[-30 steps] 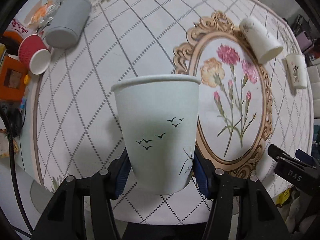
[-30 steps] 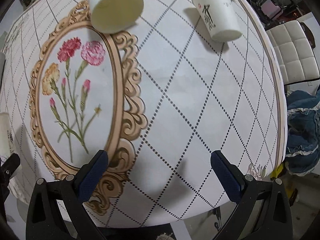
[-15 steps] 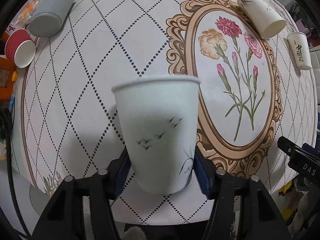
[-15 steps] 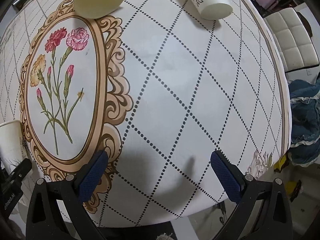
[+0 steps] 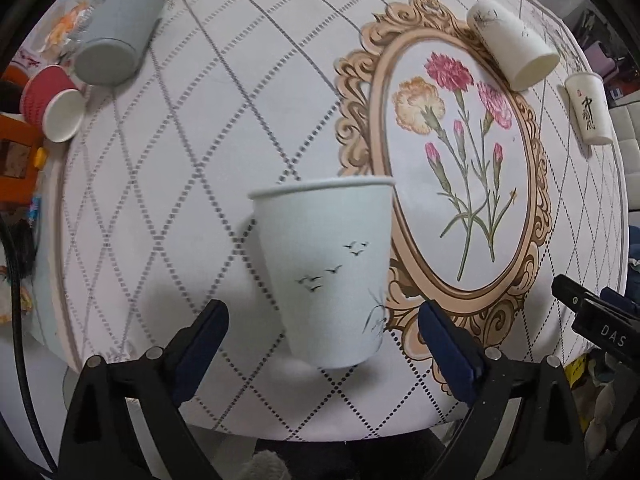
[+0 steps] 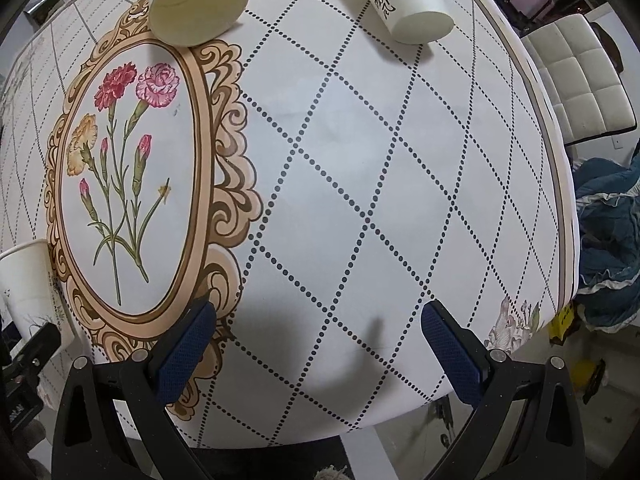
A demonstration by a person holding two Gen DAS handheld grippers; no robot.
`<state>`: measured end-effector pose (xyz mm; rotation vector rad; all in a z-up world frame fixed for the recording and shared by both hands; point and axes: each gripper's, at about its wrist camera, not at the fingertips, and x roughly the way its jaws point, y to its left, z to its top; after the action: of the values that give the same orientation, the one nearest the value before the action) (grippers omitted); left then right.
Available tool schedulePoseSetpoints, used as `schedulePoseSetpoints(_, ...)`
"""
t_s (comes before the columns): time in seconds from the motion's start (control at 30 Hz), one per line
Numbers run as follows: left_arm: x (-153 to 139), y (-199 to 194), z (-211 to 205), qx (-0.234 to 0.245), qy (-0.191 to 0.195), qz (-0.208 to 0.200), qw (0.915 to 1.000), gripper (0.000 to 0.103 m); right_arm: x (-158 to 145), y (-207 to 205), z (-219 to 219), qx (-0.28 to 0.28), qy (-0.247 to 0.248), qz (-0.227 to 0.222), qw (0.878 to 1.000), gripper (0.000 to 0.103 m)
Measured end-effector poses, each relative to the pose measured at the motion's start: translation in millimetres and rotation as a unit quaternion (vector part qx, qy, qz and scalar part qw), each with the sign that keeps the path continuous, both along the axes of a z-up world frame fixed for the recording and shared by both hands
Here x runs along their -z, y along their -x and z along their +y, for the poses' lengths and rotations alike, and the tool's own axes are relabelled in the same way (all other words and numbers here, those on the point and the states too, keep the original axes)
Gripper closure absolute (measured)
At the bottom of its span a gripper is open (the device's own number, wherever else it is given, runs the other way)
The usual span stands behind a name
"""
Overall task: Flip cup upright
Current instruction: 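Grasp the bird-print cup with the right gripper while the left gripper releases it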
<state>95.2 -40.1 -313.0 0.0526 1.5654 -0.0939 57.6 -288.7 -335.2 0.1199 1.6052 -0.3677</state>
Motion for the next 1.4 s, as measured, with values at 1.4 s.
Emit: schedulePoseSetpoints(1.4, 6, 25, 207, -0.129, -0.13, -0.022, 0.9828, 0.006, -25, -69, 259, -0.178, -0.066, -0.004, 0.982, 0.019)
